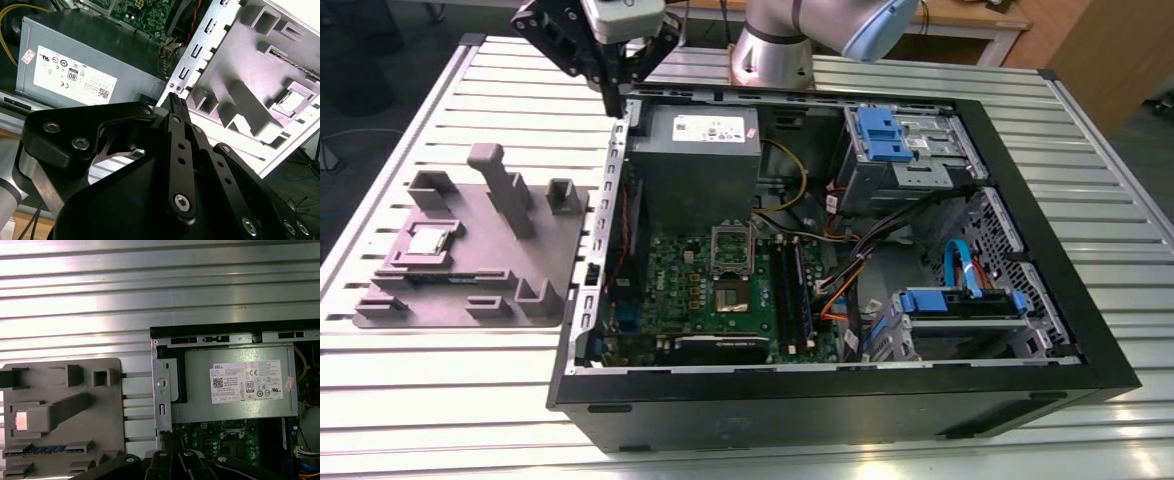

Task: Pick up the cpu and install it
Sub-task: 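Reach for the cpu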

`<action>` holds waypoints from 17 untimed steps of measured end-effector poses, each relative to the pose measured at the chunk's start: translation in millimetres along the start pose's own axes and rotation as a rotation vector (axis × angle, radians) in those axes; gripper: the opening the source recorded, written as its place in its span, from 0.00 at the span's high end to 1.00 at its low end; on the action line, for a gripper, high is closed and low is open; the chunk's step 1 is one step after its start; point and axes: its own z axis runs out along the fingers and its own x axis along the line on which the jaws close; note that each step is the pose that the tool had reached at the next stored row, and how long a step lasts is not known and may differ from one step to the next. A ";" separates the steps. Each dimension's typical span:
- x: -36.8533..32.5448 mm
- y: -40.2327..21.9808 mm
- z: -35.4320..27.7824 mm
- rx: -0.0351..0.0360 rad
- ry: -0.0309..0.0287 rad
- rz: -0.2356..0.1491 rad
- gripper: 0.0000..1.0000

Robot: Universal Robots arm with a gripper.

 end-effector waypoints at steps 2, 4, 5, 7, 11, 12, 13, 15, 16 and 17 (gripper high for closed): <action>0.4 0.0 0.1 0.0000 0.0000 0.000 0.90; 0.8 -0.1 0.1 0.0000 0.0000 0.000 0.90; 1.0 -0.1 0.1 0.0000 0.0000 0.000 0.90; 1.5 -0.1 0.2 0.0000 0.0000 0.000 0.90; 2.6 -0.2 0.2 0.0000 0.0000 0.000 0.90; 2.8 -0.2 0.3 0.0000 0.0000 0.000 0.90; 3.1 -0.3 0.3 0.0000 0.0000 0.000 0.90; 3.6 -0.3 0.3 0.0000 0.0000 0.000 0.90; 3.9 -0.3 0.4 0.0000 0.0000 0.000 0.90; 4.2 -0.3 0.4 0.0000 0.0000 0.000 0.90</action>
